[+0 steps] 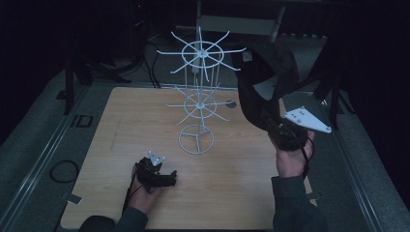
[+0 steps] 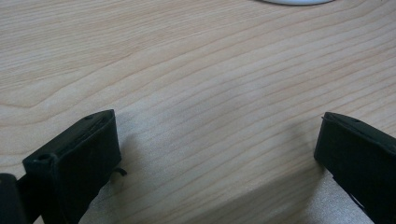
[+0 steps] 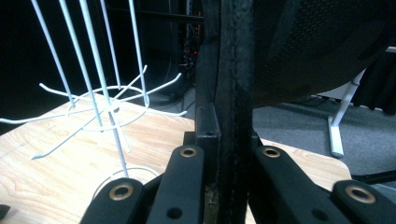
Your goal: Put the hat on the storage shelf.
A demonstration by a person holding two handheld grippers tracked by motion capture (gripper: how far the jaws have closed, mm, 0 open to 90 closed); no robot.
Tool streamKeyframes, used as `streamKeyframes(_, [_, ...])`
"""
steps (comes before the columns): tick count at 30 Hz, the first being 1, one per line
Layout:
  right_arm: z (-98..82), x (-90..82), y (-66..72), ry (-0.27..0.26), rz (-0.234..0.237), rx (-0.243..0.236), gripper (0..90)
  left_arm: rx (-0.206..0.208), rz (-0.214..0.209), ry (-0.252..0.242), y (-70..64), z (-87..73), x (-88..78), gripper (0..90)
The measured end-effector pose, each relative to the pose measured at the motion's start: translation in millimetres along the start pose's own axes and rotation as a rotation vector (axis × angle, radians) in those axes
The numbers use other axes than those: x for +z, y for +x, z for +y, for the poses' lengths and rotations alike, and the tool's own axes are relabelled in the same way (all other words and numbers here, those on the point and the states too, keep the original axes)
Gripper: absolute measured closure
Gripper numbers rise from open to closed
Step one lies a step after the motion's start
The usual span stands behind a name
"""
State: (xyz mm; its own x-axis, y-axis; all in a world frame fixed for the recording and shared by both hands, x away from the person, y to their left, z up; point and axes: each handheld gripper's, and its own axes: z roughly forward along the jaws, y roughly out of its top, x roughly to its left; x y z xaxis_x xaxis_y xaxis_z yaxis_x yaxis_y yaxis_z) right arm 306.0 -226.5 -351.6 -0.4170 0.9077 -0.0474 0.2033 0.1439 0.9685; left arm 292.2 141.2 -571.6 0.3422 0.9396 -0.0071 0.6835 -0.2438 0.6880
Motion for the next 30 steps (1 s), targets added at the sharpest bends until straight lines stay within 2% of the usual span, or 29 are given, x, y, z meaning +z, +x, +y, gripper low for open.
streamKeyframes(12, [-7.3,1.6,11.1,-0.012,0.000,-0.021,86.2,0.000,0.000,0.000,0.0,0.0,0.0,0.2])
streamKeyframes(17, [-13.0,3.4,19.1,-0.009,-0.008,-0.069,85.9,0.000,0.000,0.000,0.0,0.0,0.0,0.2])
streamKeyframes(19, [-17.6,7.4,23.7,0.013,0.004,-0.103,84.6,0.000,-0.001,0.000,0.0,0.0,-0.1,0.2])
streamKeyframes(20, [-17.6,7.4,23.7,0.013,0.004,-0.103,84.6,0.002,-0.001,0.001,0.1,0.0,-0.1,0.2])
streamKeyframes(21, [-20.5,10.4,26.4,0.032,0.013,-0.128,83.7,0.002,-0.001,0.002,0.1,0.0,-0.2,0.2])
streamKeyframes(25, [-24.0,13.9,29.3,0.055,0.032,-0.149,82.3,-0.001,-0.001,0.000,0.0,0.0,0.0,0.2])
streamKeyframes(26, [-24.8,14.7,29.8,0.059,0.038,-0.154,81.4,-0.001,-0.001,0.000,0.0,0.0,0.0,0.2])
streamKeyframes(27, [-25.5,15.4,29.8,0.066,0.056,-0.154,72.7,-0.001,-0.001,0.000,0.0,0.0,0.0,0.2])
streamKeyframes(28, [-25.5,15.4,29.8,0.066,0.056,-0.154,72.7,-0.002,-0.001,-0.001,-0.1,0.0,0.0,0.2])
streamKeyframes(30, [-25.2,15.2,28.1,0.071,0.082,-0.132,61.3,-0.002,-0.001,-0.001,-0.2,0.0,0.0,0.2])
